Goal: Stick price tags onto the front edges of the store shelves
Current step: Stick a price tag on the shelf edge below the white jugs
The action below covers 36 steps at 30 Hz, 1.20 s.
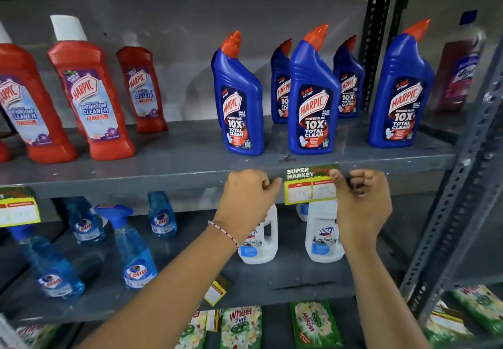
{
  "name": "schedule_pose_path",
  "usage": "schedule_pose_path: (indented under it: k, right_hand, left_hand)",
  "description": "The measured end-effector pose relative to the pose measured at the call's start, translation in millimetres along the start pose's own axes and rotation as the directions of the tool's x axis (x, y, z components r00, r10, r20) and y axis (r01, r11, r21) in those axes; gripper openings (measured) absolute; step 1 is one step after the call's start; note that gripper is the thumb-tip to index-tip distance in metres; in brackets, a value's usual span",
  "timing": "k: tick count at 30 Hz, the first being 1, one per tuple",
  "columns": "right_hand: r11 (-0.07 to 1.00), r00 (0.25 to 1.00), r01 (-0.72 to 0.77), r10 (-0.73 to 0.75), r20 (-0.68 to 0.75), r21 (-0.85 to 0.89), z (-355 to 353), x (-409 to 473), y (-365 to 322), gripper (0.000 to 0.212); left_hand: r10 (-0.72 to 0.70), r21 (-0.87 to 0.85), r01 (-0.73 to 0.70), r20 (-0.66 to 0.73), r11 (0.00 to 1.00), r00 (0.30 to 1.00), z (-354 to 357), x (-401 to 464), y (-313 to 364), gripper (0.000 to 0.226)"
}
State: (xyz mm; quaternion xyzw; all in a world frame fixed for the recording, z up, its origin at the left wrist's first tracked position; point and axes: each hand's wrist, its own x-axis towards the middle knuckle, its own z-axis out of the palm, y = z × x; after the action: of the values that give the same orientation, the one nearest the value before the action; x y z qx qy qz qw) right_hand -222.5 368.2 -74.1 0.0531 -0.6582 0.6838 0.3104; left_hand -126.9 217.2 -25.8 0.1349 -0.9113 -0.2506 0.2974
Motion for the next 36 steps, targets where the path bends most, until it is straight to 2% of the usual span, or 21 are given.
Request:
schedule_pose_path:
  k: [2, 5, 8, 10, 12, 15, 17, 19, 22, 24, 27, 30, 33, 36]
  right_hand:
    - [1.000, 0.998, -0.016, 0.016, -0.059, 0.016, 2.3, -10.1, 11.1, 0.017]
    - [0.997, 0.995, -0.081, 0.081, -0.066, -0.003, 11.4, -35.2, 31.9, 0.014]
    - [0.980, 0.977, -0.200, 0.200, 0.069, -0.007, 28.4, -73.6, 56.4, 0.013]
    - [0.957, 0.933, -0.274, 0.288, 0.217, -0.092, 43.0, -104.9, 76.7, 0.011]
    - [0.925, 0.840, -0.287, 0.367, 0.399, -0.247, 58.3, -140.1, 95.4, 0.013]
    - [0.877, 0.650, -0.208, 0.455, 0.609, -0.433, 79.7, -190.3, 120.7, 0.012]
    - [0.840, 0.526, -0.162, 0.517, 0.675, -0.518, 94.3, -214.9, 138.7, 0.019]
    - [0.809, 0.478, -0.076, 0.543, 0.691, -0.583, 108.5, -230.6, 155.3, 0.036]
    - [0.693, 0.485, 0.153, 0.569, 0.664, -0.705, 125.9, -246.2, 169.8, 0.063]
    - [0.652, 0.505, 0.196, 0.572, 0.646, -0.732, 134.9, -249.1, 169.4, 0.064]
    - [0.662, 0.537, 0.083, 0.600, 0.593, -0.745, 142.5, -249.2, 170.5, 0.038]
    - [0.743, 0.561, -0.043, 0.572, 0.599, -0.668, 135.5, -250.2, 176.8, 0.017]
    - [0.847, 0.558, -0.121, 0.489, 0.671, -0.517, 112.4, -238.8, 179.9, 0.011]
    - [0.876, 0.588, -0.187, 0.462, 0.664, -0.444, 81.1, -220.9, 179.1, 0.022]
  left_hand:
    - [0.019, 0.088, -0.022, 0.040, 0.996, 0.999, 1.4, -11.1, -26.0, 0.048]
    - [-0.073, 0.085, 0.062, 0.129, 0.994, 0.989, 9.6, -30.4, -76.8, 0.040]
    - [-0.199, 0.011, 0.200, 0.174, 0.980, 0.964, 22.7, -48.8, -137.1, 0.019]
    - [-0.302, 0.009, 0.307, 0.201, 0.952, 0.932, 30.2, -61.2, -173.7, 0.006]
    - [-0.389, 0.021, 0.394, 0.217, 0.919, 0.895, 38.2, -73.7, -206.2, 0.014]
    - [-0.501, 0.137, 0.482, 0.263, 0.865, 0.824, 52.9, -86.6, -245.4, 0.025]
    - [-0.531, 0.209, 0.489, 0.296, 0.847, 0.794, 64.2, -89.2, -267.9, 0.032]
    - [-0.516, 0.228, 0.463, 0.331, 0.856, 0.790, 74.3, -87.5, -283.3, 0.039]
    - [-0.502, 0.172, 0.477, 0.421, 0.862, 0.755, 91.2, -80.2, -299.7, 0.051]
    - [-0.506, 0.122, 0.512, 0.456, 0.850, 0.732, 101.8, -73.6, -312.4, 0.053]
    - [-0.495, 0.018, 0.546, 0.451, 0.837, 0.743, 106.0, -67.5, -321.2, 0.041]
    - [-0.456, 0.006, 0.499, 0.414, 0.867, 0.788, 99.2, -68.5, -316.4, 0.026]
    - [-0.410, -0.017, 0.465, 0.440, 0.885, 0.798, 97.6, -78.1, -302.1, 0.013]
    - [-0.400, -0.034, 0.475, 0.487, 0.879, 0.776, 108.4, -92.0, -276.0, 0.007]
